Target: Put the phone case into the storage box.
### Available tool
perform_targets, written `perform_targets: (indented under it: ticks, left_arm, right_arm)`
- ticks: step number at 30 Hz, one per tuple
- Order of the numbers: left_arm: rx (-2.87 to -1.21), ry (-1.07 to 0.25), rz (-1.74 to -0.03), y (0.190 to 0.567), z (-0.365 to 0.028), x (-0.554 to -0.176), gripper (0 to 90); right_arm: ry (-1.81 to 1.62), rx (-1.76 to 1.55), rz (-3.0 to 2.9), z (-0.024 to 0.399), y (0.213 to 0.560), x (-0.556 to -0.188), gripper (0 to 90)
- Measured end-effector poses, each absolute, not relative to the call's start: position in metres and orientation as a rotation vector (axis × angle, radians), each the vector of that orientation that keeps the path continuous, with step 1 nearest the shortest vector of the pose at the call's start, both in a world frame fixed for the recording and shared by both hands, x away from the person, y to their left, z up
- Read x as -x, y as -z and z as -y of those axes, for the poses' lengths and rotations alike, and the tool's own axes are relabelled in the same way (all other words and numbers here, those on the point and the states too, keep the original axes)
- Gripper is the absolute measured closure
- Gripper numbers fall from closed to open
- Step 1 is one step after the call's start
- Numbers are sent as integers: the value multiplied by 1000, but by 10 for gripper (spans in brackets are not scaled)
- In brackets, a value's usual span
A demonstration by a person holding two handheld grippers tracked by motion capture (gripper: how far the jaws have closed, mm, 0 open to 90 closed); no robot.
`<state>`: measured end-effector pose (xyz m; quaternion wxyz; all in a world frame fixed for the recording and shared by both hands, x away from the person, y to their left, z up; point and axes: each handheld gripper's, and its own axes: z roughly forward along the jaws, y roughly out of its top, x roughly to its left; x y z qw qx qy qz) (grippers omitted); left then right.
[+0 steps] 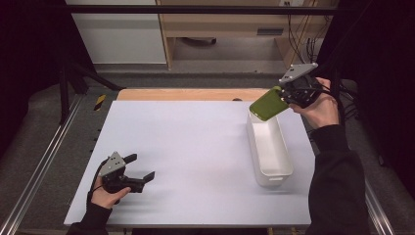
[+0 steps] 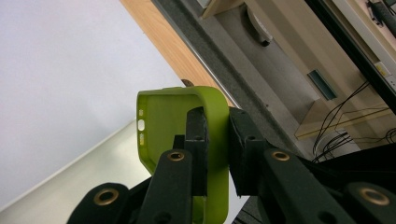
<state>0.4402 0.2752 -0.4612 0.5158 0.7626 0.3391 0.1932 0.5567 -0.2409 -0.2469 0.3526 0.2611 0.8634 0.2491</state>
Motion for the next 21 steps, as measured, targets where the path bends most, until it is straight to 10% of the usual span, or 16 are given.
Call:
perform_targets:
  ticks: [21]
  left_arm:
    - [-1838, -457, -813, 463, -275, -441, 10]
  right_arm:
    - [-529, -531, -2315, 241, 264, -577, 790]
